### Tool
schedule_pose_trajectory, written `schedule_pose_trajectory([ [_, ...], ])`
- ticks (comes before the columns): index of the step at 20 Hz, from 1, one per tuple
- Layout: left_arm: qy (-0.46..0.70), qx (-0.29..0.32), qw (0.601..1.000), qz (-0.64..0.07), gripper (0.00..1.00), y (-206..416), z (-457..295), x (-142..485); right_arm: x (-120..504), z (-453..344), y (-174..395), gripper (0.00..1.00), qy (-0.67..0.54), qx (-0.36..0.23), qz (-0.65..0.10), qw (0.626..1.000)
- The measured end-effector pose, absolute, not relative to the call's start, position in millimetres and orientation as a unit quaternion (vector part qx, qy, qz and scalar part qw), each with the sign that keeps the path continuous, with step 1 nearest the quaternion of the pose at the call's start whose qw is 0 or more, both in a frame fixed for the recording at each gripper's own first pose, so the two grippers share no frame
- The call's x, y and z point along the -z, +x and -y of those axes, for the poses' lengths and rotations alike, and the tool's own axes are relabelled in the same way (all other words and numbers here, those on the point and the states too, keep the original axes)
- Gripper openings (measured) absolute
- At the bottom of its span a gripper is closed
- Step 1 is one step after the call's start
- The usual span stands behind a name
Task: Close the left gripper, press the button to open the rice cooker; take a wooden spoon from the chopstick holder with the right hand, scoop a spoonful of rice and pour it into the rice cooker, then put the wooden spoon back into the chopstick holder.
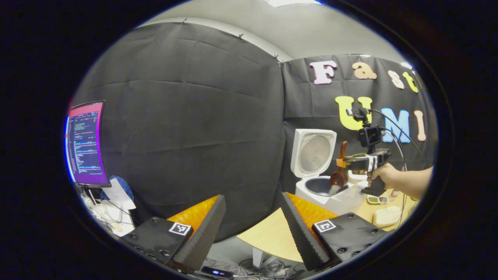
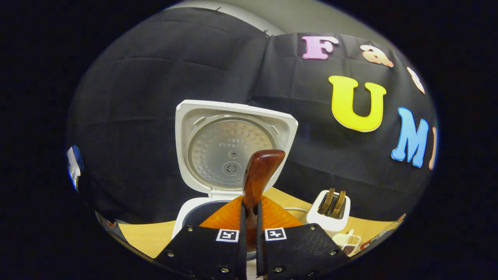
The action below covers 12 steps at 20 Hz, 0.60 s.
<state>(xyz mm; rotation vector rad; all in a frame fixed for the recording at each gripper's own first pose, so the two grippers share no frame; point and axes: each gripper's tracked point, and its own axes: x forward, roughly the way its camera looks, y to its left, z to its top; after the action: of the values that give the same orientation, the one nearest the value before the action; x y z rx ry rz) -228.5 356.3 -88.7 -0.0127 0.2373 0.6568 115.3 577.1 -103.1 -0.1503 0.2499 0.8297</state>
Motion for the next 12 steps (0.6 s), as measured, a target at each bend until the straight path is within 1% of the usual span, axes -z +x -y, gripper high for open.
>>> schedule_pose_trajectory([
  [1,-0.007,-0.321,0.940,-0.115,0.99,-227.8,-356.5,87.9,104.2,-576.9,115.2,0.10,-0.093,-0.400,-0.109,0.905],
  [4,-0.007,-0.318,0.941,-0.114,0.99,-226.4,-355.6,88.4,106.0,-575.1,116.0,0.10,-0.149,-0.393,-0.071,0.904],
  [8,-0.006,-0.316,0.942,-0.114,0.99,-225.3,-355.1,87.4,97.3,-569.9,115.2,0.10,-0.192,-0.381,-0.033,0.904],
  [10,-0.003,-0.314,0.943,-0.109,0.99,-224.0,-354.0,84.5,98.1,-571.5,110.8,0.10,-0.176,-0.389,-0.045,0.903],
  [12,0.000,-0.311,0.944,-0.108,0.99,-223.4,-353.5,83.8,101.0,-573.5,112.8,0.10,-0.132,-0.396,-0.079,0.905],
])
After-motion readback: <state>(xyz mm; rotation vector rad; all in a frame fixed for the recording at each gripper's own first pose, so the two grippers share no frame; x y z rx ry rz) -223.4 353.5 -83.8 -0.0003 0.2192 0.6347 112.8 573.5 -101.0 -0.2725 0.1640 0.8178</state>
